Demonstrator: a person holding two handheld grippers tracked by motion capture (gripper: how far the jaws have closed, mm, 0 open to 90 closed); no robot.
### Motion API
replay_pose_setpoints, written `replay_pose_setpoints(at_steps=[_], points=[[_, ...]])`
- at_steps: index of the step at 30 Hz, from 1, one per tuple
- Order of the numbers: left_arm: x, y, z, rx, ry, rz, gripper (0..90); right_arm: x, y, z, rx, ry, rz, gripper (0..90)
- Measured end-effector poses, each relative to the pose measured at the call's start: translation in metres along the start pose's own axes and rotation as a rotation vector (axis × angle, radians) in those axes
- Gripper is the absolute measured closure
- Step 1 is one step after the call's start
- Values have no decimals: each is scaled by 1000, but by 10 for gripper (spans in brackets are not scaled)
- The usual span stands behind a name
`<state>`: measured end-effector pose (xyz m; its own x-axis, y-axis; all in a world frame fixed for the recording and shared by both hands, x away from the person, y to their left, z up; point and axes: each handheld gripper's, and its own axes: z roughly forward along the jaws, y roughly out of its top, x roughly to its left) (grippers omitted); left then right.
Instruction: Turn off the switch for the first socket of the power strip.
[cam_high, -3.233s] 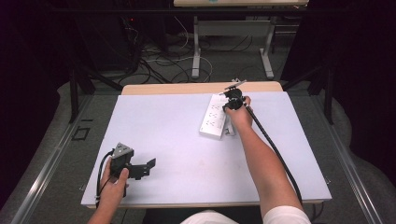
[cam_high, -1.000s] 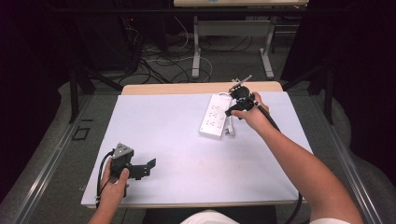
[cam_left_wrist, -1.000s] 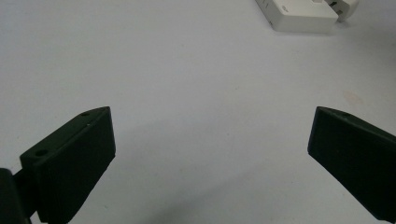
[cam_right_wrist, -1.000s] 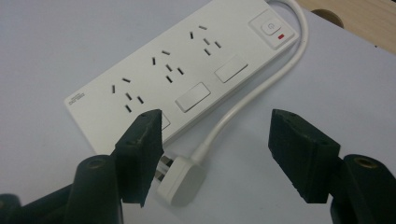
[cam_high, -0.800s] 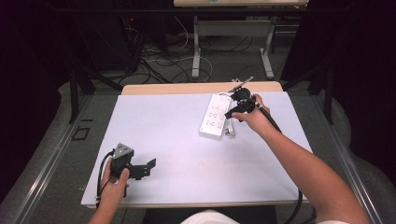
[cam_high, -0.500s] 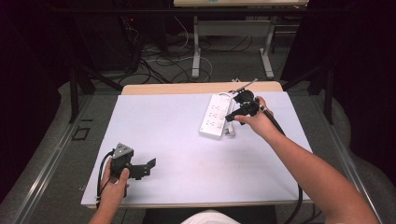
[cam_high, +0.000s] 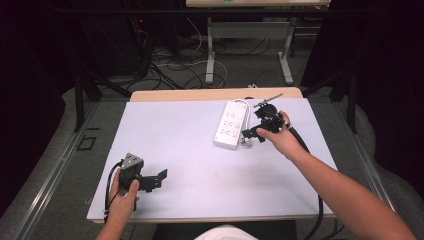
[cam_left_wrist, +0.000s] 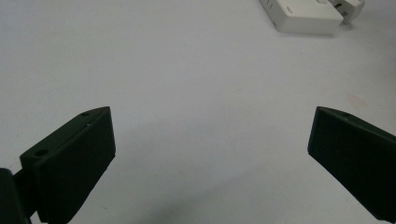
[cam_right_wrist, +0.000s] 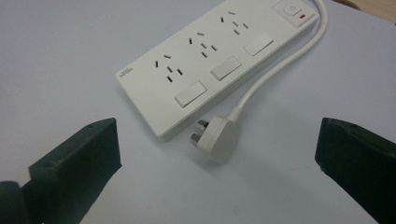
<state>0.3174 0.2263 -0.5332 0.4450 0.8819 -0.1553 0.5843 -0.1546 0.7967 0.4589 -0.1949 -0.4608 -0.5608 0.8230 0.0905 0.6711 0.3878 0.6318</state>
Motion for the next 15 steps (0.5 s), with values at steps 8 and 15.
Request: replay_pose_setpoints(at_steps=[8,15], points=[[0,-1,-3,1,3,4,6,8,-16,-5,8,3,-43,0],[1,-3,-6,-7,11,2,6,10,-29,-19,-42,-11,-51,0]])
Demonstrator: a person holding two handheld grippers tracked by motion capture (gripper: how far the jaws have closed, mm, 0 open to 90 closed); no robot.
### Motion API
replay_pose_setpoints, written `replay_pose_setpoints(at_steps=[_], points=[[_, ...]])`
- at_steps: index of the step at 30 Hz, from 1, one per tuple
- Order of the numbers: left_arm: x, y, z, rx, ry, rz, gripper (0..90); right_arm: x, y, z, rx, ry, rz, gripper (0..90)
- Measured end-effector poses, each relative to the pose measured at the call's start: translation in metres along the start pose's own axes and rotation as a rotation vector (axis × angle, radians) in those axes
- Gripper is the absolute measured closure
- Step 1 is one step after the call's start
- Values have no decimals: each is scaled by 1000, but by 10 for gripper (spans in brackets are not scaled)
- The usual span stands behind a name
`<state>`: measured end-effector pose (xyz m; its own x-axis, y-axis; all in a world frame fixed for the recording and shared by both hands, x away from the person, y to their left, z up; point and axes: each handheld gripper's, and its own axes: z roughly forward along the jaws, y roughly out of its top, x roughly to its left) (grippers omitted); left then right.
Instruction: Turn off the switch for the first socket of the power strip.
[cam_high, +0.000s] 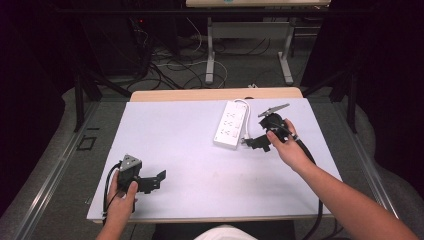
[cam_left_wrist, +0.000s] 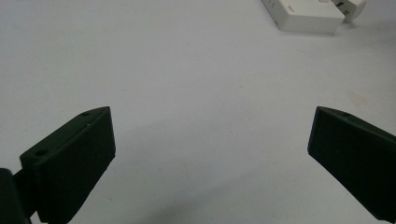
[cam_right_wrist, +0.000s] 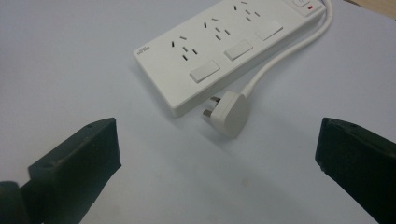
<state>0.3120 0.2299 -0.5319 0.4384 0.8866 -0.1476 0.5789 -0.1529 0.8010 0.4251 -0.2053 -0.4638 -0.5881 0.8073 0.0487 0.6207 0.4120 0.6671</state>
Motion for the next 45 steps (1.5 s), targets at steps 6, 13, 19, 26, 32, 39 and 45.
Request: replay_pose_setpoints(at_steps=[6,13,19,26,32,39,45], points=[[1,0,-3,15,-10,2,6,1,-9,-10,-14,4,-20,0],[3,0,-4,9,0,-12,6,4,-27,-21,-31,8,-61,0],[4,0,-4,9,1,-16,6,7,-45,-29,-40,7,-67,0],[4,0,-4,9,3,-17,6,8,-62,-37,-58,21,-61,0],[5,-1,-6,11,6,-17,6,8,-77,-44,-89,14,-58,0],[5,-1,-4,-1,9,-20,6,5,-93,-45,-116,8,-42,0],[5,-1,-4,-1,10,-18,6,2,-105,-43,-132,-4,-8,0]])
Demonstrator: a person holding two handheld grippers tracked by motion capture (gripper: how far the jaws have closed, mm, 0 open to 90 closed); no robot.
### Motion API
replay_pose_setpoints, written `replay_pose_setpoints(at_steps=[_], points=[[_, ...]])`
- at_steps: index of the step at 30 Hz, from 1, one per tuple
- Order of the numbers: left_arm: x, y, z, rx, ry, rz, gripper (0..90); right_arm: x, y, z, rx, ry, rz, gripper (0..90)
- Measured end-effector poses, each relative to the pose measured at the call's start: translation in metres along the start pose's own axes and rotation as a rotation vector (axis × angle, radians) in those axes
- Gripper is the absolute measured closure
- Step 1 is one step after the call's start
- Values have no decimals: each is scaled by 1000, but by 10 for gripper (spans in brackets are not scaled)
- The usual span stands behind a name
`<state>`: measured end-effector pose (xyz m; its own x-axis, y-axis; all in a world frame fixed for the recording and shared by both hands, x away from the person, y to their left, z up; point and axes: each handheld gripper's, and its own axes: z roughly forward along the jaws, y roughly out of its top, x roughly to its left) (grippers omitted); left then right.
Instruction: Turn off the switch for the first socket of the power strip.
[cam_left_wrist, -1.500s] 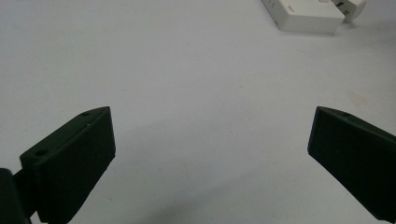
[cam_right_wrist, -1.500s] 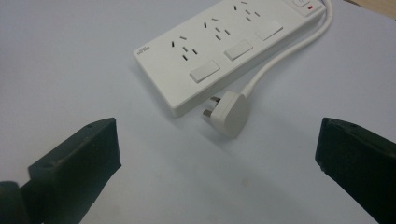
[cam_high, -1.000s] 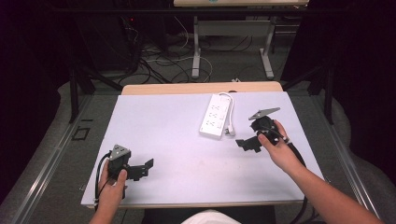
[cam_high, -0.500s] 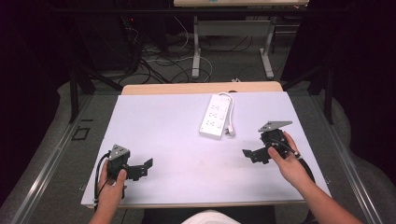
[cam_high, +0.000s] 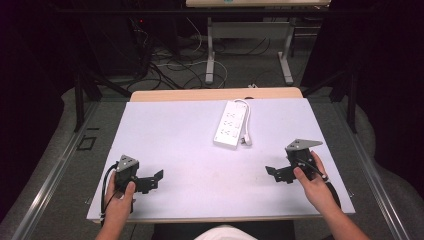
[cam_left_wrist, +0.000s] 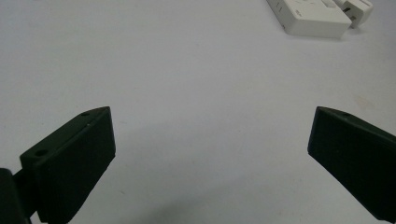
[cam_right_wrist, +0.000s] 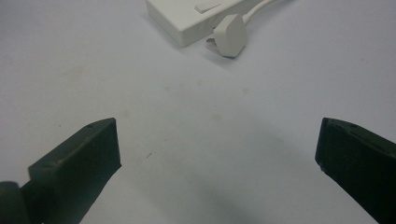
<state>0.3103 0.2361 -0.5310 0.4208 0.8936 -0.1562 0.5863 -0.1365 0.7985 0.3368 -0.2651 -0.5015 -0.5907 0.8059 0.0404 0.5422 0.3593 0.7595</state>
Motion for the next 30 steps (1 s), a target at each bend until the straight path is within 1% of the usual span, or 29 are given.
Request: replay_pose_setpoints(at_steps=[2,4,5,8,9,10,12,13,14,15,16,17,18,19,20,21,24,27,30], points=[[0,0,0,1,0,0,6,-1,-4,1,-6,-8,11,0],[0,0,0,3,0,0,6,-3,-8,1,-9,-18,12,0],[0,0,0,4,-1,0,6,-4,-10,2,-11,-33,20,0],[0,0,0,6,1,0,6,-8,-15,3,-14,-49,26,0],[0,0,0,13,-2,1,6,-10,-20,5,-16,-52,50,0],[0,0,0,13,-2,0,6,-12,-22,6,-17,-55,60,0],[0,0,0,16,-2,-2,6,-13,-25,7,-23,-58,69,0],[0,0,0,17,-1,-1,6,-17,-31,9,-25,-70,87,0],[0,0,1,14,-1,2,6,-17,-31,9,-25,-70,87,0],[0,0,1,15,-2,2,6,-20,-36,10,-23,-88,102,0],[0,0,1,15,0,3,6,-20,-36,10,-23,-88,102,0],[0,0,0,15,1,3,6,-23,-38,10,-18,-91,109,0],[0,0,1,15,-2,4,6,-26,-42,10,2,-83,127,0],[0,0,1,15,-3,4,6,-26,-42,10,2,-83,127,0],[0,0,1,15,-3,4,6,-26,-43,11,15,-84,135,0],[0,0,1,16,-3,4,6,-27,-45,12,30,-86,133,0],[0,0,0,18,-5,3,6,-28,-48,14,48,-103,122,0],[0,0,2,6,-2,4,6,-29,-49,15,56,-111,117,0],[1,0,2,15,-4,5,6,-30,-49,16,64,-116,125,0]])
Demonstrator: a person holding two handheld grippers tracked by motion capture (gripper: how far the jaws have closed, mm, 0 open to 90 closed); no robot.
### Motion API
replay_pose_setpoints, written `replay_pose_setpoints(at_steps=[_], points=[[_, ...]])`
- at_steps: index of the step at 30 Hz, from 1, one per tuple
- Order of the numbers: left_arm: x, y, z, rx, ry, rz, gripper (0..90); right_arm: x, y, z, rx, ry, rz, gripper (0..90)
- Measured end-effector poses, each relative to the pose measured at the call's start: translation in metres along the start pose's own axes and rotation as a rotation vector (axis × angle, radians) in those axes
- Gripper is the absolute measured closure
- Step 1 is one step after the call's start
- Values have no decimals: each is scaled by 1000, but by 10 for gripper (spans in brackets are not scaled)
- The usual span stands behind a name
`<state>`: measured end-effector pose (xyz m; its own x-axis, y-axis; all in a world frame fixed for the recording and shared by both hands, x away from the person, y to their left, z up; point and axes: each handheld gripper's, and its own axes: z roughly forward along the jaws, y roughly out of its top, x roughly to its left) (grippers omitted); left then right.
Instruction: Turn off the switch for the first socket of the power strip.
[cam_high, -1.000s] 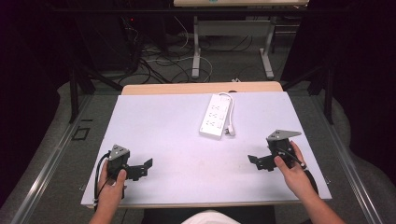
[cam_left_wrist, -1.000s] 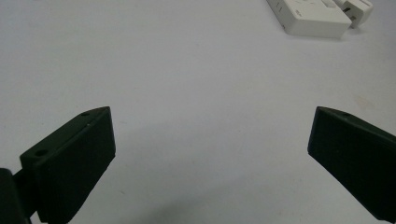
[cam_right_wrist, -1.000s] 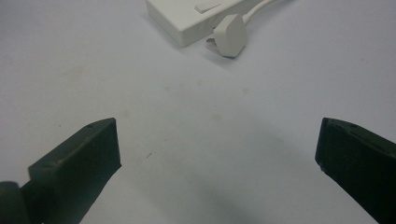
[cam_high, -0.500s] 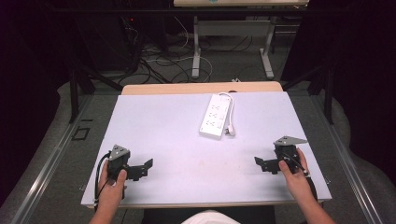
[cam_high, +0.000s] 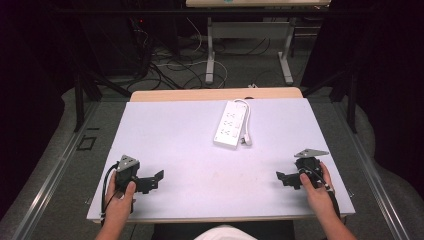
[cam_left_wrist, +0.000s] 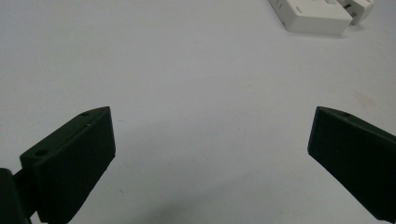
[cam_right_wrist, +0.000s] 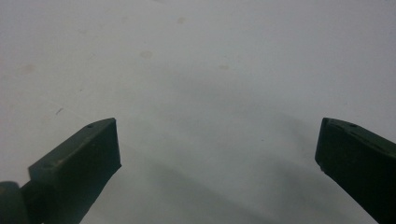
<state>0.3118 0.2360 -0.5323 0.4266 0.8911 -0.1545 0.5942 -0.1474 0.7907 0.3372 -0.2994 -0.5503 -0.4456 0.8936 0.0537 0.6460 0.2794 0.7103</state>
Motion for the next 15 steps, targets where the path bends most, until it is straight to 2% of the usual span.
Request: replay_pose_setpoints(at_steps=[8,15], points=[[0,0,0,7,-2,-2,6,-2,-3,2,16,-1,32,0],[0,0,1,6,1,-3,6,-3,-3,1,15,-8,40,0]])
